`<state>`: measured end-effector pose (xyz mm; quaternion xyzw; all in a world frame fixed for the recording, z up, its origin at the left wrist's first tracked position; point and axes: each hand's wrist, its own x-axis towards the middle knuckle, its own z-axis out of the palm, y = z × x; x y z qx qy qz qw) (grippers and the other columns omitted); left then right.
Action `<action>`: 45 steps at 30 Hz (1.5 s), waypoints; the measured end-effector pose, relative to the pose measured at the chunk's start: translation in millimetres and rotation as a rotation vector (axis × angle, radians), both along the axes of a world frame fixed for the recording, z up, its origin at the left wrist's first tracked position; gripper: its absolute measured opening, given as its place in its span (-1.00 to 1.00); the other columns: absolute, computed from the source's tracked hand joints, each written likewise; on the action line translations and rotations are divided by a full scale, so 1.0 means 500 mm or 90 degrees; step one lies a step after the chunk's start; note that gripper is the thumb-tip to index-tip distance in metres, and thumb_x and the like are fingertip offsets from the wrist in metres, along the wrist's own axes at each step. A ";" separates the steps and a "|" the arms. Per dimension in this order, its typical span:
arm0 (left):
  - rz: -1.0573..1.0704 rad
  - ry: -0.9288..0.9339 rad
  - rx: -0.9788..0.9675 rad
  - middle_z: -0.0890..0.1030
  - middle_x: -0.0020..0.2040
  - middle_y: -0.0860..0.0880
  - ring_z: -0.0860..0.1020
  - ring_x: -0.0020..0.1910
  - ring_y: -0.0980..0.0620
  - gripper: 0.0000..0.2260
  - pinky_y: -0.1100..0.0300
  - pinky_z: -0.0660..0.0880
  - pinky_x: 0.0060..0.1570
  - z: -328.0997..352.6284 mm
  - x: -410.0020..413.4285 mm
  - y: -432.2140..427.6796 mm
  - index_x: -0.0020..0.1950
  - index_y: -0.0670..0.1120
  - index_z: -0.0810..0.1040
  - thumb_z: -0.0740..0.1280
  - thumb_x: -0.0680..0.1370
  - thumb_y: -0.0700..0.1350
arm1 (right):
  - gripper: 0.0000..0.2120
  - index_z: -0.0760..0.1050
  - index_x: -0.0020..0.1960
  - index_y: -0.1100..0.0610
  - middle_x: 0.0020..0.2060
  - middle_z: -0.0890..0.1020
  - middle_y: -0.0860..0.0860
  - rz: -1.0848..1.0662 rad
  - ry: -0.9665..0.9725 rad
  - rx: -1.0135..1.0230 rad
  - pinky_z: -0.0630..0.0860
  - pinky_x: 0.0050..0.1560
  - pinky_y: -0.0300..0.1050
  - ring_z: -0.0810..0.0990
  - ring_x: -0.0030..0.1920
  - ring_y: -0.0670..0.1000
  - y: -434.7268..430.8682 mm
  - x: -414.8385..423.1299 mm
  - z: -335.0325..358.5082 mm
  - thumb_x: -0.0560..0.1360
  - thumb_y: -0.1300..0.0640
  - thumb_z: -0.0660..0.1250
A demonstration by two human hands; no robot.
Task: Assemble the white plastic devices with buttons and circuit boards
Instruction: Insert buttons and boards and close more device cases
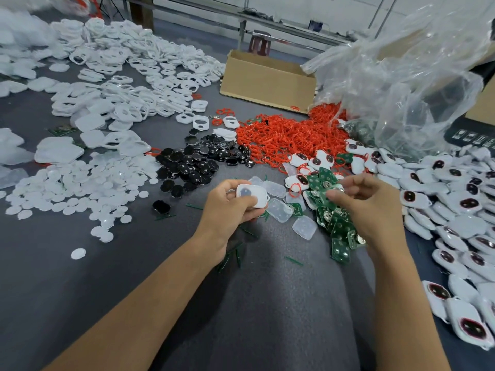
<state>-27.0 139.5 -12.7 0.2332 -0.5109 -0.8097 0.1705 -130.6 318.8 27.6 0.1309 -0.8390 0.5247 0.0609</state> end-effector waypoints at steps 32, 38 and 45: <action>-0.100 0.014 -0.079 0.60 0.02 -0.20 0.61 -0.05 -0.02 -0.66 0.19 0.62 -0.04 -0.009 0.000 0.009 0.23 -0.30 0.43 0.29 0.48 -0.50 | -0.82 0.65 -0.09 0.05 -0.27 0.63 -0.08 0.234 0.036 0.045 0.38 -0.30 -0.30 0.45 -0.43 -0.12 -0.117 0.063 -0.051 0.35 0.27 0.50; -0.111 0.003 -0.091 0.61 0.06 -0.26 0.60 0.01 -0.08 -0.63 0.09 0.60 0.06 -0.011 0.001 0.007 0.19 -0.25 0.46 0.33 0.44 -0.51 | -0.82 0.66 -0.10 0.12 -0.21 0.63 -0.06 0.229 0.127 0.112 0.36 -0.31 -0.44 0.49 -0.42 -0.17 -0.115 0.057 -0.059 0.32 0.28 0.52; -0.110 0.011 -0.080 0.60 0.05 -0.26 0.58 0.00 -0.09 -0.62 -0.02 0.54 0.17 -0.011 -0.001 0.008 0.21 -0.27 0.46 0.34 0.44 -0.51 | -0.85 0.63 -0.07 0.08 -0.15 0.64 -0.02 0.238 0.253 0.229 0.49 -0.16 -0.06 0.52 -0.29 0.01 -0.113 0.055 -0.067 0.37 0.22 0.47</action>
